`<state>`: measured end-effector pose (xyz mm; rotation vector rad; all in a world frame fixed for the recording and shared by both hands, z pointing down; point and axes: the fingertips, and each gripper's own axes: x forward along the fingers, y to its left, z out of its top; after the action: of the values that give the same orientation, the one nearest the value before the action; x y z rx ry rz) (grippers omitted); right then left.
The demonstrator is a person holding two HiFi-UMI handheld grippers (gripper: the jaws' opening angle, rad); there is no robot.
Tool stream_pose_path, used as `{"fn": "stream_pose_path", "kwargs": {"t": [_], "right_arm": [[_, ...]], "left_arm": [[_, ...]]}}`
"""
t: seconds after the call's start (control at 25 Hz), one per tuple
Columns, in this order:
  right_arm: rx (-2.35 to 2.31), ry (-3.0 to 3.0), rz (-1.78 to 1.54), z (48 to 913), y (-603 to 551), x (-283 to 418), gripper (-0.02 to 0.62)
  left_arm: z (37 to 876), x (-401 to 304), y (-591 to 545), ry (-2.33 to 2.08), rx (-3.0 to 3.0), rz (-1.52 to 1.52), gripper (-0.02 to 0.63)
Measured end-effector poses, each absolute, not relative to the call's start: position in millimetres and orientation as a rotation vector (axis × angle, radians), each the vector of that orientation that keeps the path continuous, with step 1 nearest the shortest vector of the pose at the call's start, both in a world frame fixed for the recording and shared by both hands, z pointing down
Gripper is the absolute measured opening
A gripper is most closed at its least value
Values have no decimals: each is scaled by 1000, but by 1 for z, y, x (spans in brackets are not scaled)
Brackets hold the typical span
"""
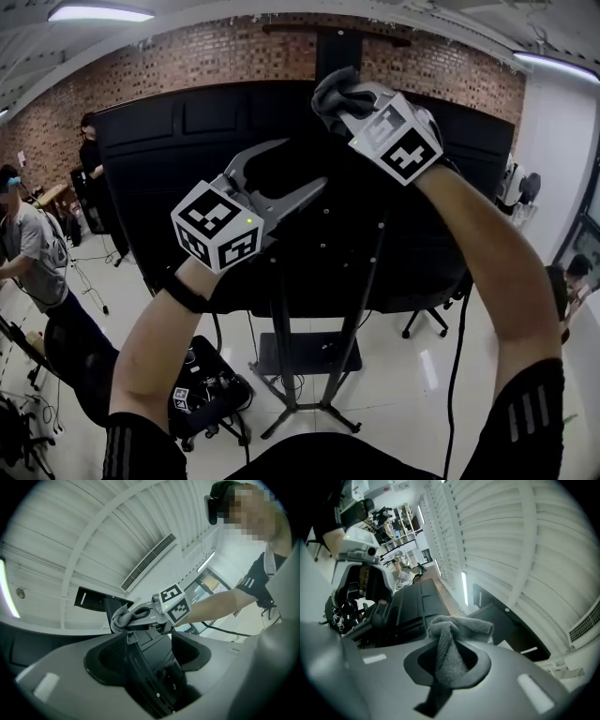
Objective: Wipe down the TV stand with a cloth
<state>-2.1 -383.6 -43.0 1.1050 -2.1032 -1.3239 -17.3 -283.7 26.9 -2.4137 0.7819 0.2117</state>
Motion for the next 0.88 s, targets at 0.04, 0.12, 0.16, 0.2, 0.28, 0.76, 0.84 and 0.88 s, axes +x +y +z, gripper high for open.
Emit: {"fn": "stream_pose_path", "kwargs": {"t": [0.04,0.12,0.16,0.2,0.28,0.76,0.84,0.88], "right_arm": [[1089,-2087,-1326,-31,-384,-2,17],[1056,-2054,-1322,-6,-385,-2,17],[1037,-2024,-1327,7,-385,-3,17],[1015,-1979,-1342,20,-385,-4,17],[966,-1854,-1386,49,-388,-6,17],[701,-1345,-1571,193,-393,-15,16],[665,-1242,-1609,212,-393,-18,15],[650,-1226,-1608,222,-392,-20,15]], "left_arm": [[33,-17,-285,786,-2423,217,321],[46,-16,-285,788,-2433,214,321],[53,-14,-284,789,-2434,205,321],[61,-13,-283,790,-2432,192,321],[77,-10,-282,793,-2429,157,321],[162,-14,-277,865,-2516,148,321],[177,-18,-277,884,-2529,144,321],[184,-20,-277,894,-2537,141,322]]}}
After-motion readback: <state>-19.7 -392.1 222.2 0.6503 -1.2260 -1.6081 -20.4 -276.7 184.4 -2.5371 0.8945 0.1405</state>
